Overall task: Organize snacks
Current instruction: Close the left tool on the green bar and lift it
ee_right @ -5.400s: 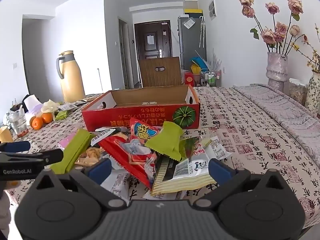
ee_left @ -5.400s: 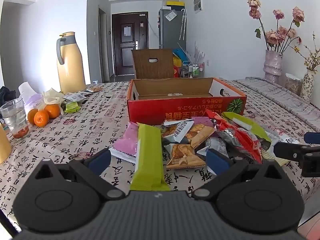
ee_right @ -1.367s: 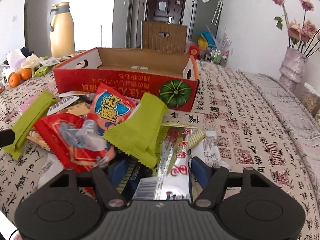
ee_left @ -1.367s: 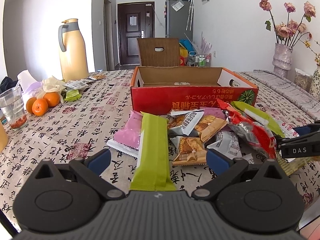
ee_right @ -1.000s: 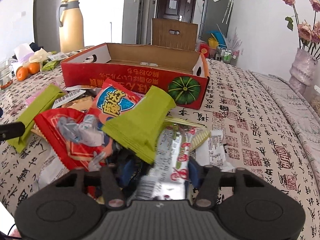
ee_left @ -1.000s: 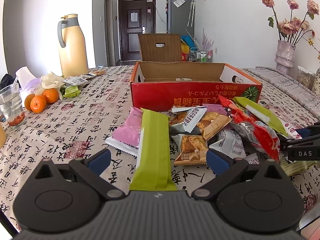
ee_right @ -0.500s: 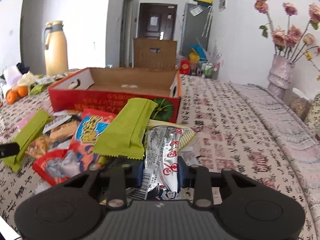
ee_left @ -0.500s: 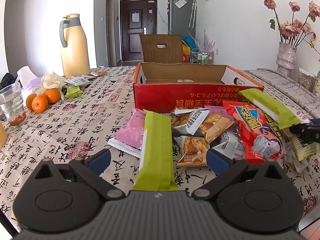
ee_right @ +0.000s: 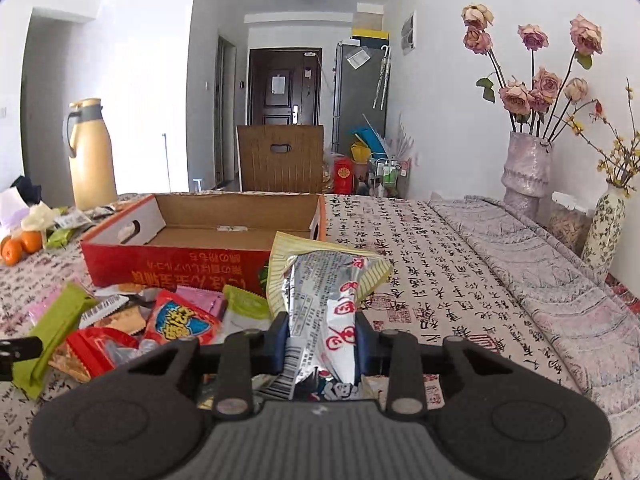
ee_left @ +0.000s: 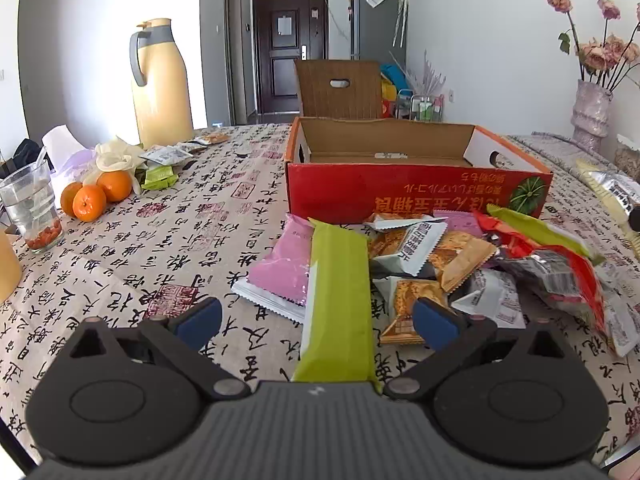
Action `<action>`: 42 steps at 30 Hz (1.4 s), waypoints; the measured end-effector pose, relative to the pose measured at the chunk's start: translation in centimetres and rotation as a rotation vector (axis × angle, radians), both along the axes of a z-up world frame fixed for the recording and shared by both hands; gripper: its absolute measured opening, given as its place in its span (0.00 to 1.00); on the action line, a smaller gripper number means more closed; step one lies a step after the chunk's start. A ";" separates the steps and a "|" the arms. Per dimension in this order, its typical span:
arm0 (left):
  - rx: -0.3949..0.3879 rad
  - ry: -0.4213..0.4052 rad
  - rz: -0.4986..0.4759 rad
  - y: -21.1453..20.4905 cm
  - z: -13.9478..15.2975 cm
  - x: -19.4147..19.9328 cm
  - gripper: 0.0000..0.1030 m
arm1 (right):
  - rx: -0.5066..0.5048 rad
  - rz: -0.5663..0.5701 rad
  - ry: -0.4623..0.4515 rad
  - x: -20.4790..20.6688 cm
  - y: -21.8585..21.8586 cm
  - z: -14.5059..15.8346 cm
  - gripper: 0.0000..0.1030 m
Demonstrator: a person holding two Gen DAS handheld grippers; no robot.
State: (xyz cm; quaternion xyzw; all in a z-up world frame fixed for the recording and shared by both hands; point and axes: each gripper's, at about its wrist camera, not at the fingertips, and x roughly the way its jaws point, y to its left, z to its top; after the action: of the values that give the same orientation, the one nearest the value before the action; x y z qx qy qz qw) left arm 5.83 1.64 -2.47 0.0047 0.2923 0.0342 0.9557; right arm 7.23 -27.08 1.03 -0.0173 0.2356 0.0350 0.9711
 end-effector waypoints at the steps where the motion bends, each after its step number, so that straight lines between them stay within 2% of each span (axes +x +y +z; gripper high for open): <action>1: 0.003 0.006 0.001 0.0 0.0 0.3 1.00 | 0.008 -0.001 -0.001 0.0 0.0 0.0 0.31; 6: 0.020 0.022 0.012 -0.1 -0.2 1.5 1.00 | 0.038 -0.003 -0.006 -0.1 0.1 -0.1 0.31; 8: 0.025 0.029 0.014 -0.1 -0.3 2.0 0.96 | 0.045 -0.002 -0.004 -0.2 0.1 -0.2 0.31; 11: 0.037 0.048 0.013 -0.3 -0.4 2.8 0.85 | 0.056 -0.001 0.001 -0.2 0.2 -0.4 0.31; 13: 0.041 0.073 0.003 -0.4 -0.7 3.4 0.69 | 0.065 -0.003 0.004 -0.2 0.1 -0.5 0.31; 14: 0.039 0.085 -0.005 -0.5 -0.8 3.6 0.66 | 0.068 -0.004 0.005 -0.3 0.2 -0.5 0.31; 16: 0.034 0.109 -0.022 -0.7 -1.2 3.9 0.51 | 0.075 -0.005 0.007 -0.4 0.2 -0.6 0.31; 18: 0.033 0.125 -0.038 -0.9 -1.6 4.0 0.40 | 0.078 -0.005 0.010 -0.5 0.3 -0.8 0.31; 29: 0.021 0.101 -0.033 -0.4 -1.1 2.9 0.37 | 0.088 0.001 0.010 -1.3 0.6 -0.7 0.31; 42: 0.018 -0.008 -0.059 -1.0 3.4 2.5 0.38 | 0.092 0.022 -0.019 -0.2 1.3 0.8 0.31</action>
State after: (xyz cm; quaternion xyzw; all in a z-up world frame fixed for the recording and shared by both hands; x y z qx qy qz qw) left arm 8.32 0.65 0.89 0.0216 0.2878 0.0086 0.9574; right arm 7.00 -25.74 1.80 0.0243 0.2244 0.0560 0.9726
